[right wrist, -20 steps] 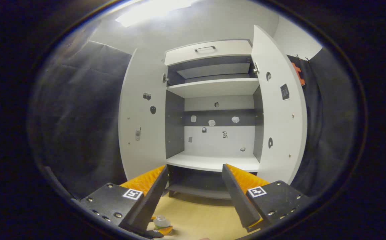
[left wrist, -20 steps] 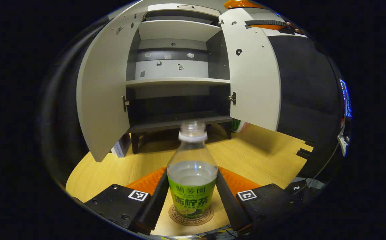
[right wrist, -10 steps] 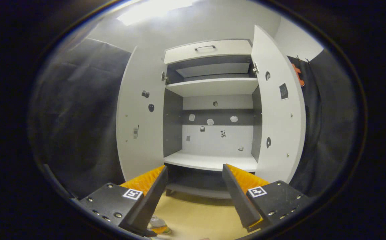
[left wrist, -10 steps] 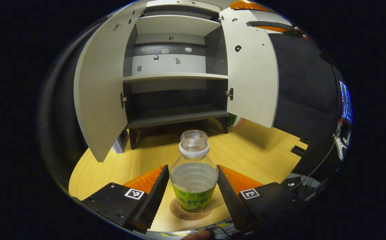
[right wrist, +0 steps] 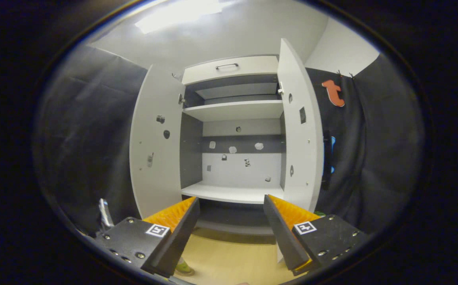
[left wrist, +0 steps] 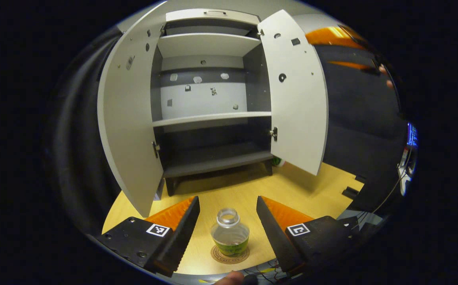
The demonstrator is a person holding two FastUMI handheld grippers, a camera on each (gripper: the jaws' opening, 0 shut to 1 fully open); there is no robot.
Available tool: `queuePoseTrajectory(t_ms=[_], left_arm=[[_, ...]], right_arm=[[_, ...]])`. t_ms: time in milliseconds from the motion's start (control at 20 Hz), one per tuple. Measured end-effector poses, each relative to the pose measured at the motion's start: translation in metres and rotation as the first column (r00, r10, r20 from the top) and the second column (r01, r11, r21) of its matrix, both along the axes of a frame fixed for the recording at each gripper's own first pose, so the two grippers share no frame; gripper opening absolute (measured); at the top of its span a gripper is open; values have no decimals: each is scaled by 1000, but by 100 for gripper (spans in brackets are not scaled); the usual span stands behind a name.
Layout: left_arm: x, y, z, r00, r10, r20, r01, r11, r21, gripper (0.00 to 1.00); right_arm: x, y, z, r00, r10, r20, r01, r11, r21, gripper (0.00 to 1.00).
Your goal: Grasp the bottle in the cabinet with the left hand and place it on the coaster, then close the right door with the right hand and the left door with the left hand.
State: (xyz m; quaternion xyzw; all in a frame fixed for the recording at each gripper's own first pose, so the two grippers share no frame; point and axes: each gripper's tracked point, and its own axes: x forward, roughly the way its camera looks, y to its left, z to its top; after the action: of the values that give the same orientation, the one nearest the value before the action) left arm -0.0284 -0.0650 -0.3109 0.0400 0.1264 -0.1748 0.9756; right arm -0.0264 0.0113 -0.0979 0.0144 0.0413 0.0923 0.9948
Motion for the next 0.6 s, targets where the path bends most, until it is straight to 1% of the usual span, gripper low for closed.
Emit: queuePoseTrajectory(t_ms=[100, 250, 350, 400, 450, 600], left_arm=[[0, -1, 48, 997, 8, 71, -7, 1000, -18, 92], [1, 3, 117, 981, 43, 187, -31, 998, -63, 94], [2, 4, 152, 975, 53, 214, -36, 996, -84, 98], [3, 6, 169, 971, 60, 232, -41, 995, -87, 98], [4, 9, 185, 965, 65, 253, -46, 996, -83, 98], [12, 19, 222, 947, 80, 310, -71, 997, -40, 97]], right_arm=[[-3, -22, 4, 999, -38, 11, 38, 999, -6, 98], [-4, -55, 11, 995, -94, 13, 94, 995, 19, 98], [-4, -83, 17, 989, -144, 23, 144, 989, 23, 98], [-3, -99, 19, 985, -171, 27, 170, 985, 19, 94], [-2, -114, 22, 980, -195, 29, 195, 981, 12, 98], [3, -163, 28, 962, -270, 26, 271, 962, -26, 98]])
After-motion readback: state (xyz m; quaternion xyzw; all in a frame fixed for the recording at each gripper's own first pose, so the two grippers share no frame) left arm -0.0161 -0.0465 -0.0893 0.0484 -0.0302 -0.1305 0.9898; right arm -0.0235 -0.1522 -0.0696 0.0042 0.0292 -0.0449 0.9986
